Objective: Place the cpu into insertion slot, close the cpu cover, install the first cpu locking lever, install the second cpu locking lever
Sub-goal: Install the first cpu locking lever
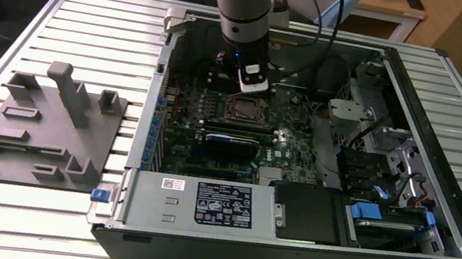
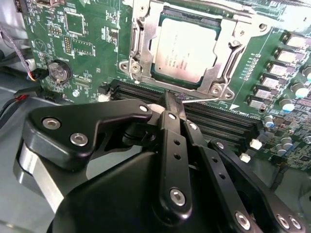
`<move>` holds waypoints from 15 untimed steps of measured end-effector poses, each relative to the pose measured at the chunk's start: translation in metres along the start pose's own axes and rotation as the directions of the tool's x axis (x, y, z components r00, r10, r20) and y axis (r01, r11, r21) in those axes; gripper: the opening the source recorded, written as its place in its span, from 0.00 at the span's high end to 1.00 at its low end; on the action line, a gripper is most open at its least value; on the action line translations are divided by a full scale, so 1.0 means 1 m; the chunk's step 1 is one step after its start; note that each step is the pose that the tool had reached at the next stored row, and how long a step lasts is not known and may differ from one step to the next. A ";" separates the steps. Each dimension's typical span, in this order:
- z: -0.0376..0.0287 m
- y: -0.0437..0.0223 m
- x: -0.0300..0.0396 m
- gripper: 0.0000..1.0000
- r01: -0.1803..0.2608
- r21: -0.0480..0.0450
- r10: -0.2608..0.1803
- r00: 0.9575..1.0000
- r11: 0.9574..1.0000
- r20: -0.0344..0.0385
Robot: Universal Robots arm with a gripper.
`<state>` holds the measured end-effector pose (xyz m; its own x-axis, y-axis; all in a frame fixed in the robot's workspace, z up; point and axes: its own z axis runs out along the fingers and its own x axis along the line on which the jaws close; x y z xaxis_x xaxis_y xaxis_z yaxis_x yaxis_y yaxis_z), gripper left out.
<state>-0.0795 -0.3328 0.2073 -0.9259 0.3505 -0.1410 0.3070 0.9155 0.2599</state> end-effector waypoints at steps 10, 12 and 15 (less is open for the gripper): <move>0.0066 0.0000 0.0016 0.90 -0.001 -0.003 0.001 1.000 1.000 0.012; 0.0075 0.0013 0.0022 0.90 -0.001 -0.003 0.001 1.000 1.000 0.012; 0.0087 0.0042 0.0034 0.90 -0.002 -0.002 0.002 1.000 1.000 0.013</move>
<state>-0.0795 -0.3260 0.1996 -0.9224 0.3548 -0.1525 0.3083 0.9144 0.2625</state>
